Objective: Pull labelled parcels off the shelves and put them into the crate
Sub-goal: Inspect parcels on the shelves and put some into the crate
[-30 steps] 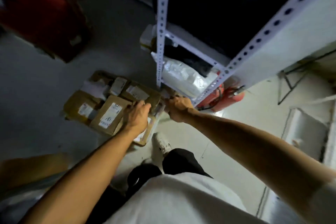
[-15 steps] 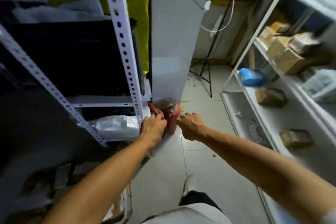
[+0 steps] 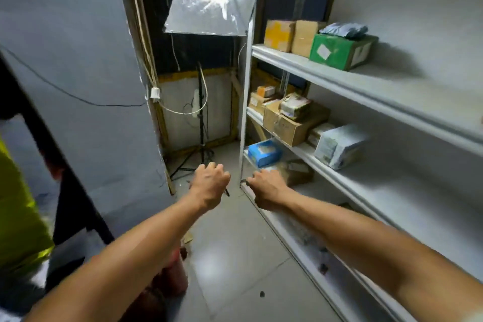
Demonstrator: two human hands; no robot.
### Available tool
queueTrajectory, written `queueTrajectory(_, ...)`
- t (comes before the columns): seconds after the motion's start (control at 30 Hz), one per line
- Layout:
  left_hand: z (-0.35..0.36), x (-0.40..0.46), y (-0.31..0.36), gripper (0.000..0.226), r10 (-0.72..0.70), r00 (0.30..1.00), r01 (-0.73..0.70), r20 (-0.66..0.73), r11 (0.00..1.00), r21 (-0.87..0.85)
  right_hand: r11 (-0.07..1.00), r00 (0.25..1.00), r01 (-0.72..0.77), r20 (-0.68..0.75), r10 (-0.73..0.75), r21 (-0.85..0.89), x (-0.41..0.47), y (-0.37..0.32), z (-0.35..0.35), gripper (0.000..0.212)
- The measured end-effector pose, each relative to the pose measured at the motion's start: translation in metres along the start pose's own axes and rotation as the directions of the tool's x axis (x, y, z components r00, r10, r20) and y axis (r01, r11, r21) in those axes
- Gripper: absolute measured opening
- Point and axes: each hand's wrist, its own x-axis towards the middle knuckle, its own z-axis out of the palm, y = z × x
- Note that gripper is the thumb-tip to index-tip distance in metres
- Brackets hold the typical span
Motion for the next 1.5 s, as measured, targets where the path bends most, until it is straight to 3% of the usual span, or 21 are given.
queueTrajectory(0.3, -0.054, 0.149, -0.004, 0.033, 0.218, 0.954, -0.195, -0.207, 0.973, 0.127, 0.966, 0.966, -0.246, -0.102, 0.238, -0.073, 0.056, 0.137, -0.052, 0.05)
queueTrajectory(0.47, -0.068, 0.233, -0.018, 0.033, 0.41, 0.867, -0.332, -0.285, 0.9, 0.284, 0.909, 0.902, -0.412, -0.171, 0.396, -0.07, 0.09, 0.188, -0.079, 0.046)
queueTrajectory(0.67, -0.105, 0.323, -0.04, 0.038, 0.468, 0.797, -0.375, -0.381, 0.879, 0.294, 0.827, 0.81, -0.562, -0.189, 0.556, 0.021, 0.12, 0.238, -0.101, 0.042)
queueTrajectory(0.93, -0.134, 0.421, -0.028, 0.027, 0.502, 0.714, -0.469, -0.488, 0.861, 0.198, 0.736, 0.689, -0.663, -0.275, 0.67, 0.134, 0.151, 0.305, -0.117, 0.032)
queueTrajectory(1.07, -0.14, 0.472, -0.012, 0.04, 0.489, 0.708, -0.503, -0.509, 0.856, 0.121, 0.708, 0.614, -0.673, -0.372, 0.696, 0.214, 0.176, 0.35, -0.119, 0.022)
queueTrajectory(1.2, -0.15, 0.529, -0.002, 0.061, 0.413, 0.72, -0.514, -0.558, 0.857, -0.029, 0.73, 0.56, -0.58, -0.473, 0.68, 0.362, 0.212, 0.405, -0.126, 0.028)
queueTrajectory(1.33, -0.167, 0.581, 0.004, 0.062, 0.35, 0.725, -0.531, -0.593, 0.833, -0.157, 0.758, 0.51, -0.503, -0.566, 0.648, 0.415, 0.246, 0.454, -0.141, 0.03)
queueTrajectory(1.4, -0.172, 0.601, 0.004, 0.061, 0.336, 0.726, -0.55, -0.599, 0.808, -0.213, 0.727, 0.484, -0.513, -0.546, 0.684, 0.456, 0.262, 0.476, -0.146, 0.028)
queueTrajectory(1.5, -0.173, 0.63, 0.005, 0.055, 0.306, 0.719, -0.568, -0.624, 0.776, -0.273, 0.611, 0.495, -0.573, -0.364, 0.789, 0.546, 0.288, 0.509, -0.147, 0.043)
